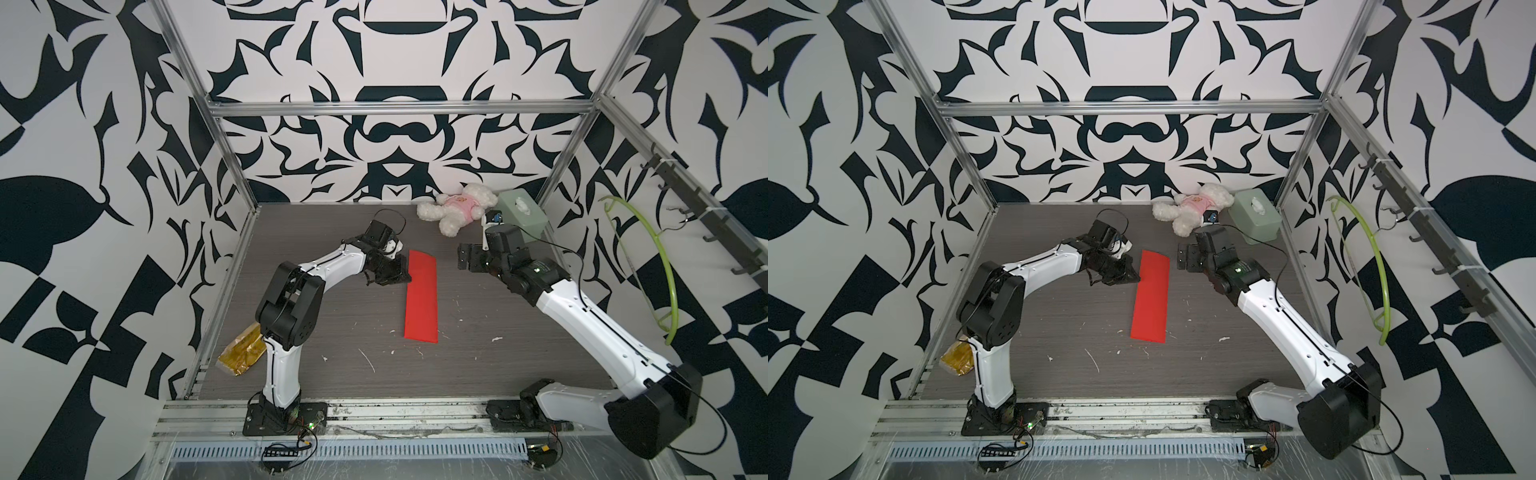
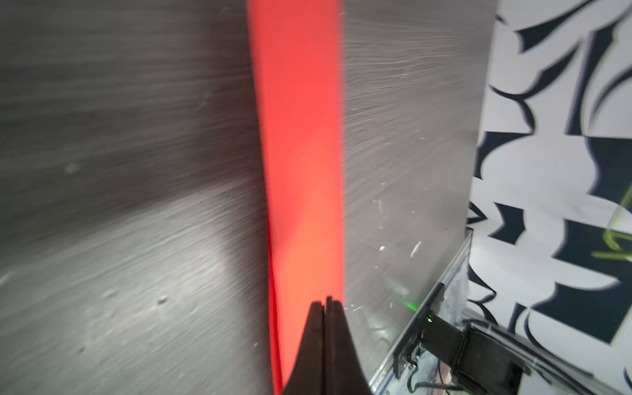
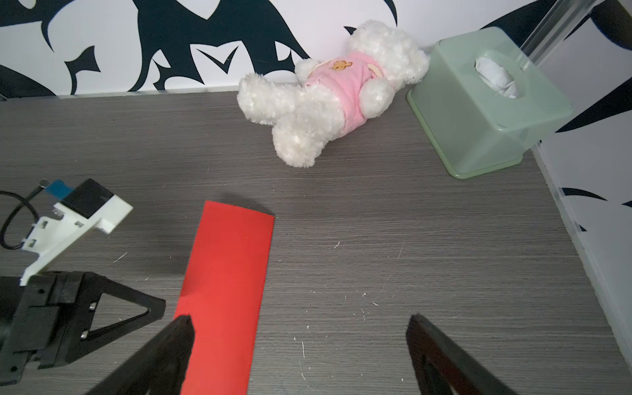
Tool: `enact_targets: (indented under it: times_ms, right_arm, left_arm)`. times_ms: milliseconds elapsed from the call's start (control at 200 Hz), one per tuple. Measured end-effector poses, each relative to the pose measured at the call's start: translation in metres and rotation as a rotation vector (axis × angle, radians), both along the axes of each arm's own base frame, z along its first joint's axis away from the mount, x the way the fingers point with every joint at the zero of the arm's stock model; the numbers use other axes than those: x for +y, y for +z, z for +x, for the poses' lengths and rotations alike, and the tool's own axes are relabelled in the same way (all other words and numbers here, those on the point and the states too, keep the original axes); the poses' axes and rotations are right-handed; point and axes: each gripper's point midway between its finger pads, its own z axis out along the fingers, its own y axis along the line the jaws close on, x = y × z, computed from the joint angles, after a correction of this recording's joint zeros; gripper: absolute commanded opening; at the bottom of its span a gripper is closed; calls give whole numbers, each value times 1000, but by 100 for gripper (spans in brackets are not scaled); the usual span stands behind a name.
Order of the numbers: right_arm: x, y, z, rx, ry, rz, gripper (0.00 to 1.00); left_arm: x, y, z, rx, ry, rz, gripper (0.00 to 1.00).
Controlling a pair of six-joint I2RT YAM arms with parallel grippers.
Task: Fold the rectangular paper in half along the long edge
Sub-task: Place the paper at the center of the board.
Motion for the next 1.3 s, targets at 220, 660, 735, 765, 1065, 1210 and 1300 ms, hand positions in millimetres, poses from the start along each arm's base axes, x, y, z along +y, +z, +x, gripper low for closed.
enact_targets:
  times_ms: [220,660,735,765,1065,1210,1300]
  right_arm:
    - [-2,-1,1,0,-6,-13,100]
    - [-22,-98,-29,324,-120,-132,54]
    - [-30,-101,-51,325,-130,-134,57]
    - [-34,-101,-58,329,-143,-137,58]
    - [-32,-154,-91,438,-203,-233,59]
    - [-27,-185,-107,505,-200,-280,59]
    - [-21,-197,-107,514,-201,-285,59]
  left_arm:
    - [33,-20,5,-42,24,221,7]
    - [114,126,-20,-654,356,52,66]
    - [137,142,-22,-748,444,59,99]
    - [146,146,-23,-775,474,73,99]
    - [204,174,-22,-897,706,211,99]
    - [205,189,-16,-909,730,222,99]
    - [202,197,-8,-902,730,243,99]
